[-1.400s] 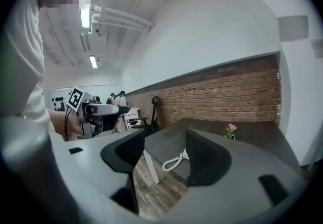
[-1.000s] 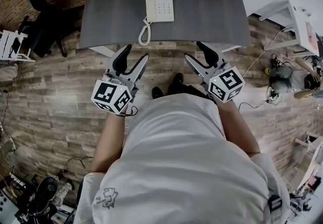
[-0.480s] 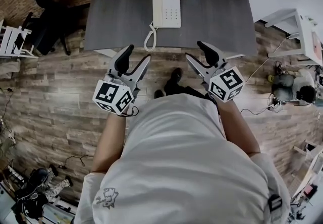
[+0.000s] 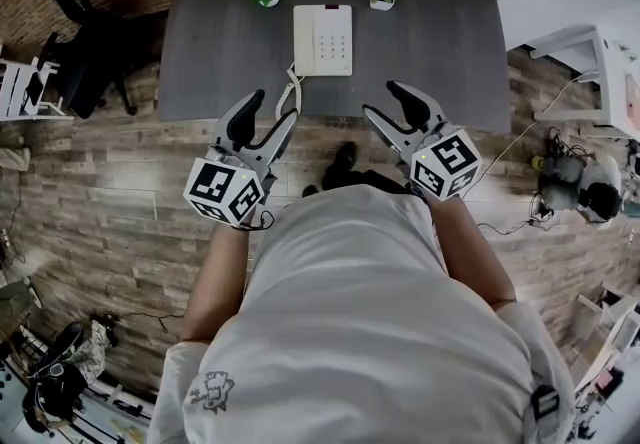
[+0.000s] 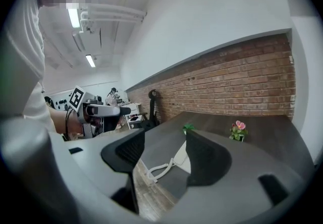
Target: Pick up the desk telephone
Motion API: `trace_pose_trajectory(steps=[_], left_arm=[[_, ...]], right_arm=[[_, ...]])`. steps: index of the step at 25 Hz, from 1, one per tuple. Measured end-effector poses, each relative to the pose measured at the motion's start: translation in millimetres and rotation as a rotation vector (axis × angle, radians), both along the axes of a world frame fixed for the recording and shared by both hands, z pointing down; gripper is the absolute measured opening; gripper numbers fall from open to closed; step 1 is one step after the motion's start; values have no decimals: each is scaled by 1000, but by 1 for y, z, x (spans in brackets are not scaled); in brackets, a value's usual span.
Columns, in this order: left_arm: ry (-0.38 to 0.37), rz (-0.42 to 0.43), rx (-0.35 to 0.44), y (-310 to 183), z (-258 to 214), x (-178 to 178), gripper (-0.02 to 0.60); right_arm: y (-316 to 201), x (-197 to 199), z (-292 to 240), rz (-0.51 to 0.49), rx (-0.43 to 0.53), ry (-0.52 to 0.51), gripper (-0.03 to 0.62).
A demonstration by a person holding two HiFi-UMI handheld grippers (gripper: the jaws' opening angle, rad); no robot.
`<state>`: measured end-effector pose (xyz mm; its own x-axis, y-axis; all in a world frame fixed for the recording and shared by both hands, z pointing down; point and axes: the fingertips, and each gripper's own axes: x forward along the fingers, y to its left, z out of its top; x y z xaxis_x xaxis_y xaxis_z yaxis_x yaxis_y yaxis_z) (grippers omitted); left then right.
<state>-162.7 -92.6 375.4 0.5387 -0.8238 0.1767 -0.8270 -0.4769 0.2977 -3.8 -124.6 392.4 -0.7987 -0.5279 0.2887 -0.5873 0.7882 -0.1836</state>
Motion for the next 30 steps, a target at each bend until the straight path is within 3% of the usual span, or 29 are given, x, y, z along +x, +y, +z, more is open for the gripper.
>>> trace_pose_trajectory(steps=[10, 20, 30], left_arm=[[-20, -12, -96, -73, 33, 19, 287], [-19, 33, -183, -95, 63, 36, 287], [-20, 87, -243, -119, 92, 27, 287]], right_arm=[[-68, 15, 37, -69, -85, 8, 244], [-90, 30, 59, -72, -191, -36, 244], [-104, 21, 84, -76, -207, 46, 244]])
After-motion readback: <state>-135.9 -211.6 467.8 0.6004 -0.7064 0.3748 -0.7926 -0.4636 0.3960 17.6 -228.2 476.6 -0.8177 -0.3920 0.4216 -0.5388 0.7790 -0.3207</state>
